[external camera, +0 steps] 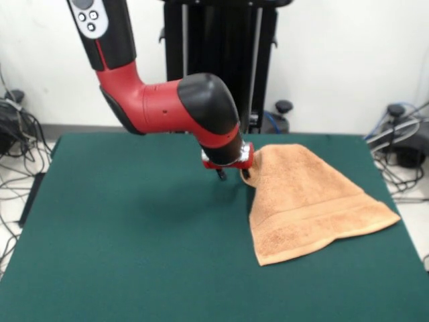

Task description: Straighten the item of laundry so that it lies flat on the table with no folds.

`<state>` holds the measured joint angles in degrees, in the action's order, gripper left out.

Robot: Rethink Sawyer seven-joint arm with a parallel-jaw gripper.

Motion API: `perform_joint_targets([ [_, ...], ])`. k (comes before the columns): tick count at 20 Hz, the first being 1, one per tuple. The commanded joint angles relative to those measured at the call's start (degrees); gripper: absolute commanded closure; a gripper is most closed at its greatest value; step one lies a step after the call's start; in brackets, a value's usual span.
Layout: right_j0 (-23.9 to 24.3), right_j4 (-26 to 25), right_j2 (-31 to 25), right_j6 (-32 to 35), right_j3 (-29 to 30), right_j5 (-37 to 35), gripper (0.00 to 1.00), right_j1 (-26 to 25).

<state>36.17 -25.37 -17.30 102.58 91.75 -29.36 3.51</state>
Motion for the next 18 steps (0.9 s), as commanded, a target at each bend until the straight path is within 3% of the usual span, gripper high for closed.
perform_joint_targets([
  [1,-0.01,1.47,-3.76,-0.37,1.67,-2.18,0.0,-5.63],
  [18,2.32,3.25,-6.61,-1.66,1.3,-1.7,0.0,-9.04],
])
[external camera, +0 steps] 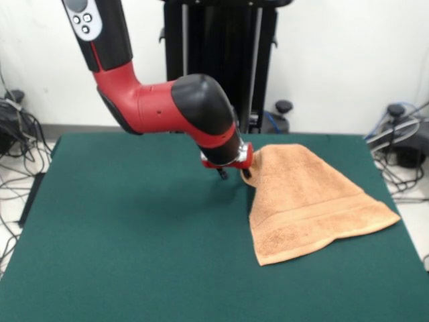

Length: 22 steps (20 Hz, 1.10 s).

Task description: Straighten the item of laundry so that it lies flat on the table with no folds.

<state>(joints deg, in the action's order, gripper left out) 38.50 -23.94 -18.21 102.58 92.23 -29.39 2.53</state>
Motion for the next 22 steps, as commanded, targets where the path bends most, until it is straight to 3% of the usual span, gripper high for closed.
perform_joint_targets([
  [1,0.13,1.9,-5.88,-1.55,0.97,-1.32,0.0,-8.33],
  [22,2.35,1.94,-9.11,-0.62,2.96,3.51,0.0,-11.42],
])
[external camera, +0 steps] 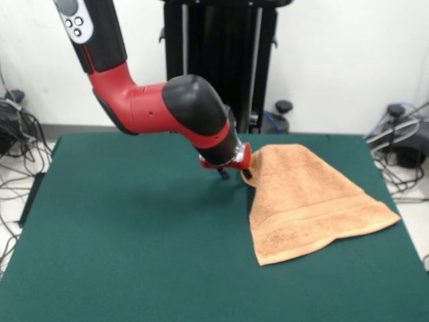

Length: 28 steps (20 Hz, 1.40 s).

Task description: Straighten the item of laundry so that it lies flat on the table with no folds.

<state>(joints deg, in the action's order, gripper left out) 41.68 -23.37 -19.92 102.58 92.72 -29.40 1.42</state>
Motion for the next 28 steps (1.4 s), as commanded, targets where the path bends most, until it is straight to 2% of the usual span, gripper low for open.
perform_joint_targets([
  [1,-0.55,1.4,-7.64,-0.8,2.46,3.46,0.0,-10.62],
  [12,0.83,0.85,-9.14,-1.38,2.1,3.46,0.0,-12.7],
  [28,-1.14,0.62,-9.83,1.74,3.61,6.51,0.0,-12.13],
])
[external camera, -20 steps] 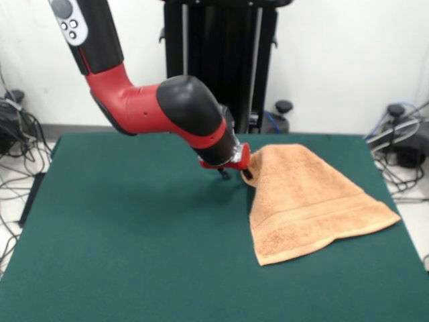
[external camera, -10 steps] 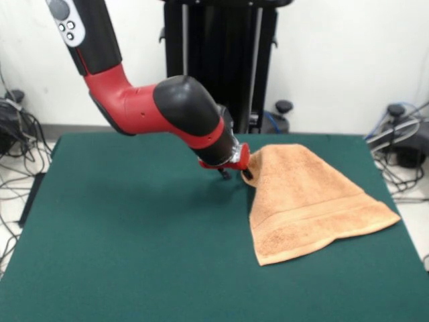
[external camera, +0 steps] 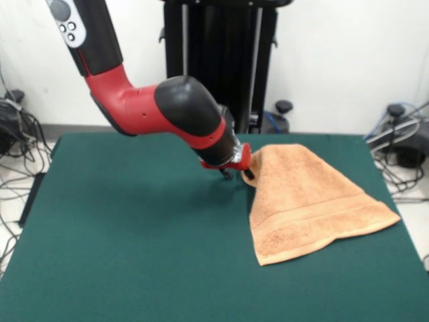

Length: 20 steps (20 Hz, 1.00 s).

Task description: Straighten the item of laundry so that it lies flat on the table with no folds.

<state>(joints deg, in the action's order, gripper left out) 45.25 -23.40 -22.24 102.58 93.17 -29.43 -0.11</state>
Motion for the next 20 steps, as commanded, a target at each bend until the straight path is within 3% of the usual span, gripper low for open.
perform_joint_targets([
  [1,-4.82,0.7,-7.56,2.0,3.25,6.79,0.0,-10.64],
  [20,-6.09,1.32,-8.01,4.38,3.85,8.79,0.0,-10.6],
])
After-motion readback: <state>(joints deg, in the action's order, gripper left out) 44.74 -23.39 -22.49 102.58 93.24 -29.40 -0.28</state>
